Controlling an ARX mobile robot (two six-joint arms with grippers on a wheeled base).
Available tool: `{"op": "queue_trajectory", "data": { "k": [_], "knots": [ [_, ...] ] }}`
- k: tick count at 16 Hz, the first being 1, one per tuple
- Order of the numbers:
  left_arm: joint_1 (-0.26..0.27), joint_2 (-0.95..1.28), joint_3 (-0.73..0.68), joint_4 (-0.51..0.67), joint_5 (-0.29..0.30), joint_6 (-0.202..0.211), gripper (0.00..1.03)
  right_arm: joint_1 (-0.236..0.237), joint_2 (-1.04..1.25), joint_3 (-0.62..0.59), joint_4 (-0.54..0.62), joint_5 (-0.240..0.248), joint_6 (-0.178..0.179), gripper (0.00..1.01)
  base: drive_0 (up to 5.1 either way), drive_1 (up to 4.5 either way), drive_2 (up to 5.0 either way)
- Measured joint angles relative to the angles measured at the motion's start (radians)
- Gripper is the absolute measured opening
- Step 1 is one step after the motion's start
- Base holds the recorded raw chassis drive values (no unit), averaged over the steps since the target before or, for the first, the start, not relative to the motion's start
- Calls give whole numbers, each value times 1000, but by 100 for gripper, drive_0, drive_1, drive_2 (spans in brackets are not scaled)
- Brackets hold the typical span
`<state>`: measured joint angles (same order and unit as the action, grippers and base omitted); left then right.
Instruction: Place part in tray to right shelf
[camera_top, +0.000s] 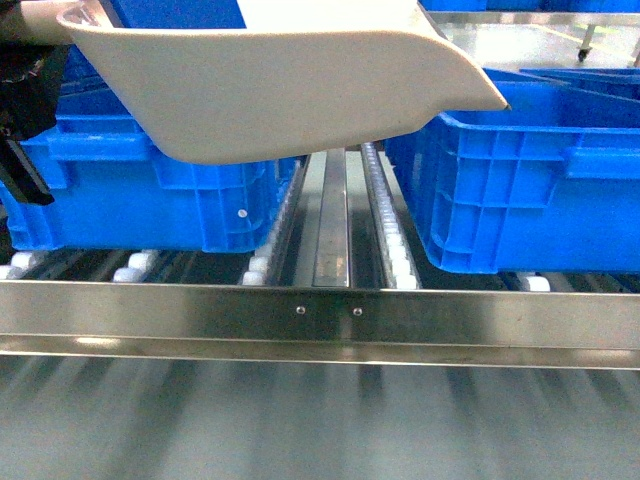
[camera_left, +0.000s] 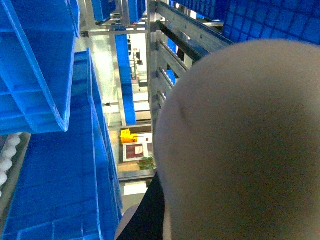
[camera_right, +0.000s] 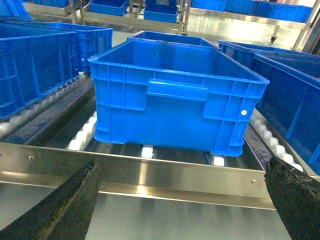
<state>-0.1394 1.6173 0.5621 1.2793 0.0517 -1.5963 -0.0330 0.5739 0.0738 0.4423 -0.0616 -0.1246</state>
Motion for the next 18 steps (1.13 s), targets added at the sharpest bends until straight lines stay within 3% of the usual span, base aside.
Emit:
{"op": "queue_trajectory", "data": {
  "k": [18],
  "knots": [
    [0,0,0,0,0,0,15,0,0,0,0,0,0,98,0,0,0]
  ]
}}
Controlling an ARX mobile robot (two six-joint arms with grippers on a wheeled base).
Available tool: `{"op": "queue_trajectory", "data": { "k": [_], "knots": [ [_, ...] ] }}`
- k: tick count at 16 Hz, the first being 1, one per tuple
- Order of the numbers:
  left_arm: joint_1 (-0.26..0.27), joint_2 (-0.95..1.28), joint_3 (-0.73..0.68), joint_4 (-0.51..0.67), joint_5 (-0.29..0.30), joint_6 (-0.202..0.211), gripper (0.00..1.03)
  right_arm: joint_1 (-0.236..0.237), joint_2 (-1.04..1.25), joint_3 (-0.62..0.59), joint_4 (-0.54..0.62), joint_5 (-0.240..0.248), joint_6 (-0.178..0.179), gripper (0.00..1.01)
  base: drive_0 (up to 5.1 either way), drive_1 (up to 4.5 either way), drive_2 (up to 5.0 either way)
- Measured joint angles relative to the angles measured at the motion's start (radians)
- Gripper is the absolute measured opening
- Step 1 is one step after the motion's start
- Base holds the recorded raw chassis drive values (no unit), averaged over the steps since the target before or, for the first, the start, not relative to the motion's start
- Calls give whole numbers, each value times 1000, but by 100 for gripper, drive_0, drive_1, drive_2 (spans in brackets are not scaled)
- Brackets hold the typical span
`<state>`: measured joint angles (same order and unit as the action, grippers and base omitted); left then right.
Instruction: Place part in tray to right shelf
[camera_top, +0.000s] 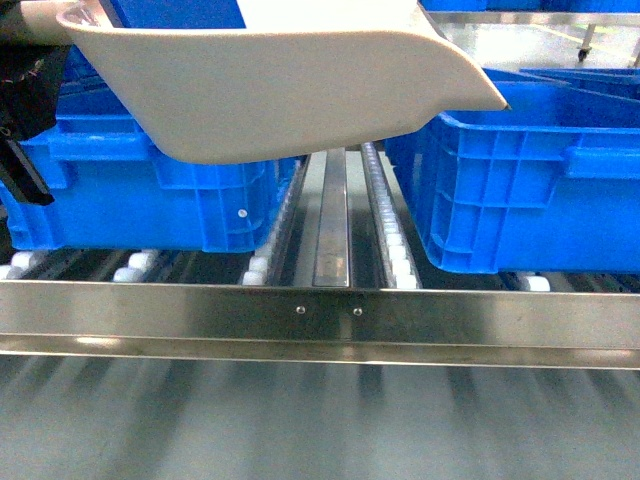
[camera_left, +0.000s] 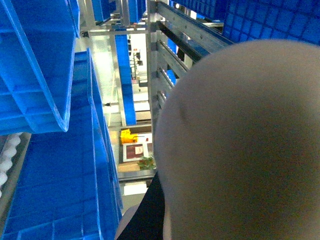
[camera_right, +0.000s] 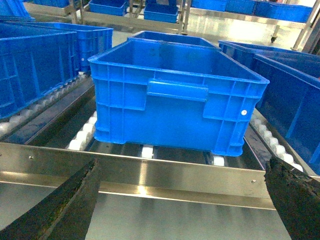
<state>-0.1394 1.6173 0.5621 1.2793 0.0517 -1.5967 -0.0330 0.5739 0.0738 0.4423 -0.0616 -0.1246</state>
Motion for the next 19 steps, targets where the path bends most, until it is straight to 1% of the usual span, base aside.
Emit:
{"op": "queue_trajectory", "data": {
  "k": [4,5,6,7,8,9,11,13,14,15,16,17,18,19],
  "knots": [
    [0,0,0,-4,1,2,15,0,0,0,0,0,0,98,0,0,0],
    [7,-40,14,-147,48,37,15,0,0,0,0,0,0,98,0,0,0],
    [12,-72,15,-213,88,97,15,0,0,0,0,0,0,98,0,0,0],
    [12,-96,15,-222,106,136,15,0,0,0,0,0,0,98,0,0,0],
    [10,-124,20,-190,113,158,15,0,0,0,1,0,0,98,0,0,0],
    [10,-143,31,-171,114,162,15,0,0,0,0,0,0,98,0,0,0],
    [18,-156,61,-178,105,155,15,0,0,0,0,0,0,98,0,0,0],
    [37,-164,92,-254,70,136,15,0,0,0,0,0,0,98,0,0,0],
    [59,-171,124,-333,41,126,15,0,0,0,0,0,0,98,0,0,0],
    [89,-180,150,-381,17,111,15,0,0,0,0,0,0,98,0,0,0],
    [135,-196,185,-451,-31,107,15,0,0,0,0,0,0,98,0,0,0],
    [161,-195,208,-455,-59,113,15,0,0,0,0,0,0,98,0,0,0],
    [203,-158,272,-467,-90,145,15,0,0,0,0,0,0,98,0,0,0],
    [222,-116,328,-485,-119,170,15,0,0,0,0,0,0,98,0,0,0]
  ]
}}
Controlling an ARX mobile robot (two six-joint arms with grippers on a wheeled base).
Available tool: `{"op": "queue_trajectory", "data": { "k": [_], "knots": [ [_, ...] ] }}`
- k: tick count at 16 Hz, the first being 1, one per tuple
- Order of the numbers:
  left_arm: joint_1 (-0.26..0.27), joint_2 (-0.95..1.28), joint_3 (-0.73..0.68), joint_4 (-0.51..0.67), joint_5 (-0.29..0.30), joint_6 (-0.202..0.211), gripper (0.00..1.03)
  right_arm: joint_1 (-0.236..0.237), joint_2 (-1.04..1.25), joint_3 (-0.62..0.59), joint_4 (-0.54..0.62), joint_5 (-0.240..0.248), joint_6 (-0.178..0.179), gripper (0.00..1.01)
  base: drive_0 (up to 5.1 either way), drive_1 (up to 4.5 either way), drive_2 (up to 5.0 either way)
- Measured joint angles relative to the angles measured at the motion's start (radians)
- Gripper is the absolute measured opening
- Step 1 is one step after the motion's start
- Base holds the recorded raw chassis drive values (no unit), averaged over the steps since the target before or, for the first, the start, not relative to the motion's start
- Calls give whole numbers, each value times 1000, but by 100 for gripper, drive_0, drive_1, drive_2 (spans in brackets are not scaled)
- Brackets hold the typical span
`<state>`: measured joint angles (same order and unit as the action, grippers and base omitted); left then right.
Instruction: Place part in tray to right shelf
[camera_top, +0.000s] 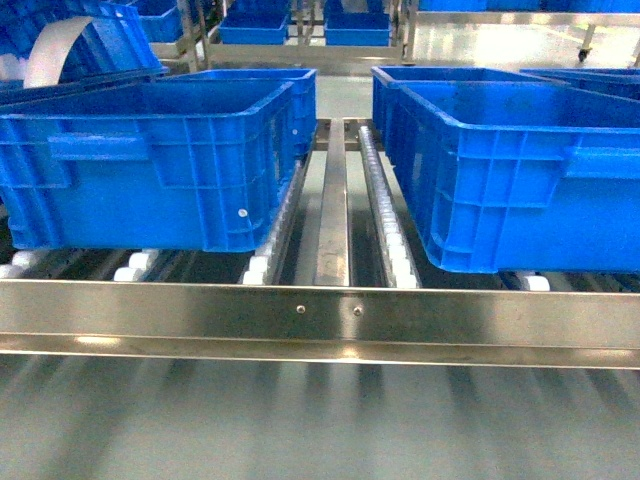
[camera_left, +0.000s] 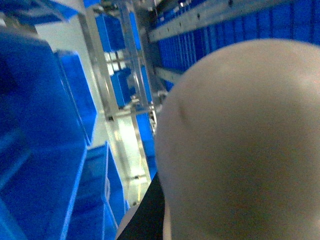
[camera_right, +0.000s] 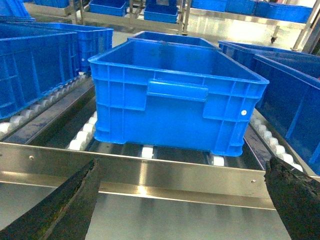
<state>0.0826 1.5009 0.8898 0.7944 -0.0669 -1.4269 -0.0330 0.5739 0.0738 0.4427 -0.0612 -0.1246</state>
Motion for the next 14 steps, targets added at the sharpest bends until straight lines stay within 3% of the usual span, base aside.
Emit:
{"op": "queue_trajectory", "data": {
  "k": [2,3,6,8,9,11,14],
  "knots": [
    [27,101,113,-30,-41,56,15,0,0,0,0,0,0,98,0,0,0],
    [27,187,223,-77,-72,124,15,0,0,0,0,0,0,98,0,0,0],
    [29,323,459,-173,-135,235,15,0,0,0,0,0,0,98,0,0,0],
    [29,396,589,-218,-212,341,15,0,0,0,0,0,0,98,0,0,0],
    [31,452,674,-248,-246,445,15,0,0,0,0,0,0,98,0,0,0],
    [37,501,738,-293,-254,516,15,0,0,0,0,0,0,98,0,0,0],
    [39,521,753,-299,-247,546,15,0,0,0,0,0,0,98,0,0,0]
  ]
}}
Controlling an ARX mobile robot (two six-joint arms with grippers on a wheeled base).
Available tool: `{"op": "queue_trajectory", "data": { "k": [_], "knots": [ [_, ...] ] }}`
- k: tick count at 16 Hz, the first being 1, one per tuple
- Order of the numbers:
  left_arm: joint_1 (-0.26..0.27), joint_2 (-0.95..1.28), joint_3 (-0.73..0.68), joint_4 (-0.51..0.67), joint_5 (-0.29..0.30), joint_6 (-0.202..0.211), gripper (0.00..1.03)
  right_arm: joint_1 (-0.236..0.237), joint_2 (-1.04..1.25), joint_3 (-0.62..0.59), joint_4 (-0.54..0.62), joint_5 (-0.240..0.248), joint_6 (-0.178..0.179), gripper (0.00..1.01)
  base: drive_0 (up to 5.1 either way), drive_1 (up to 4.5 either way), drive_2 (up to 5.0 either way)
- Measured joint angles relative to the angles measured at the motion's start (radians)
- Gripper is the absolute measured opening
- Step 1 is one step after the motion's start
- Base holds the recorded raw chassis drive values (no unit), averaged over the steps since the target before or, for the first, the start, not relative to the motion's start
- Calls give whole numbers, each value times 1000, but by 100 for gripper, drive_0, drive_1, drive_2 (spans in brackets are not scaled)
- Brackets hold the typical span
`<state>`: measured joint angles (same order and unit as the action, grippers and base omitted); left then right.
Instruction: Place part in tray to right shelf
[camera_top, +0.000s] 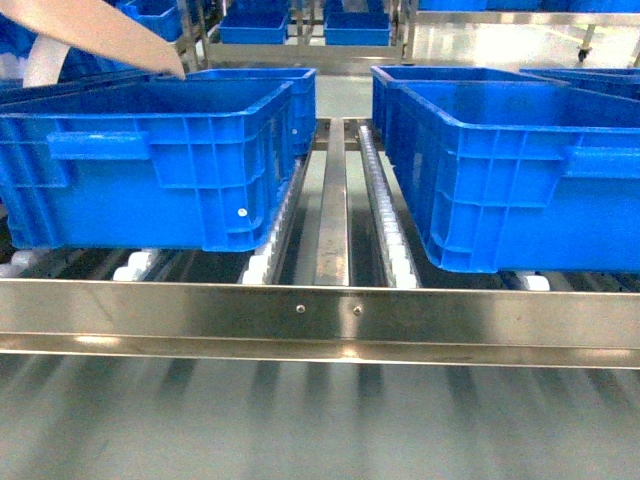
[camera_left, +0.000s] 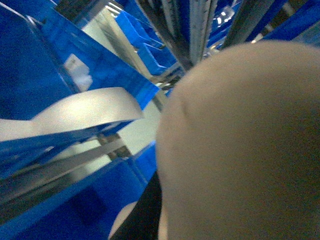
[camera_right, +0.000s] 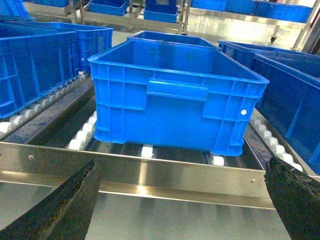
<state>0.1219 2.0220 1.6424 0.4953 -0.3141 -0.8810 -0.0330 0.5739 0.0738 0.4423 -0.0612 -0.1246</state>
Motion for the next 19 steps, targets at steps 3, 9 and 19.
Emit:
{"op": "queue_trajectory", "data": {
  "k": [3,9,19],
  "knots": [
    [1,18,8,-8,7,41,15,0,0,0,0,0,0,98,0,0,0],
    [10,-23,-41,36,66,76,15,0,0,0,0,0,0,98,0,0,0],
    [58,-1382,-1315,-210,497,743,15,33,-106,-61,13,59,107,41,0,0,0]
  ]
}}
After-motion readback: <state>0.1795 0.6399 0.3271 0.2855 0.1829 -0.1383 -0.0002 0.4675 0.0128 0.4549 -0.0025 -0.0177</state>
